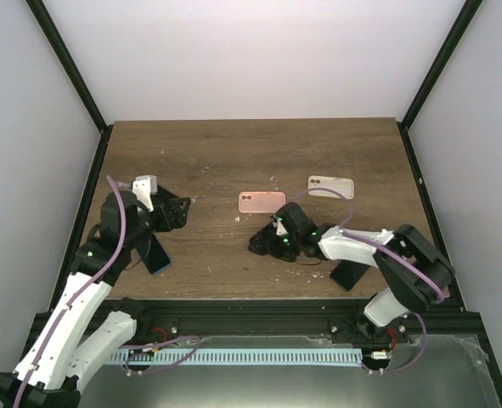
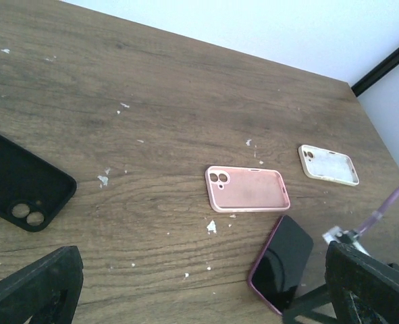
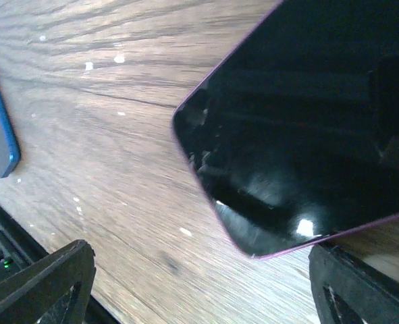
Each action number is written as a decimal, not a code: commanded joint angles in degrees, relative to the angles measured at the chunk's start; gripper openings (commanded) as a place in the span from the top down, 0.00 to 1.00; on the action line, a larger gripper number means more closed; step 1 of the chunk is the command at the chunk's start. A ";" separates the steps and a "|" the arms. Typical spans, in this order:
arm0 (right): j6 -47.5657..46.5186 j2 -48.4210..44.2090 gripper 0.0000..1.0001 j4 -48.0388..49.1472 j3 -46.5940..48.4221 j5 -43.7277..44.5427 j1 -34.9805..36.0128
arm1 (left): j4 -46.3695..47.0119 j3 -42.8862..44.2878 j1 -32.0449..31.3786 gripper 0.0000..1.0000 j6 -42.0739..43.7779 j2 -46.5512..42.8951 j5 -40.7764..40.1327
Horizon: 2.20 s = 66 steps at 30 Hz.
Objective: Put the phone into the phone case
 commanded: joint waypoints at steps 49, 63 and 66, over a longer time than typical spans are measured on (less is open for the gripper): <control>-73.96 26.67 0.39 -16.06 41.68 -2.69 -10.66 | -1.67 -1.88 0.31 0.02 3.40 -11.10 -12.16; -82.29 27.25 0.45 -20.75 39.93 -6.14 -8.34 | -1.79 -2.09 0.35 0.02 3.23 -11.17 -12.73; -87.96 26.47 0.28 -27.66 39.65 -7.43 -8.40 | -1.78 -2.13 0.34 0.02 3.15 -11.17 -12.66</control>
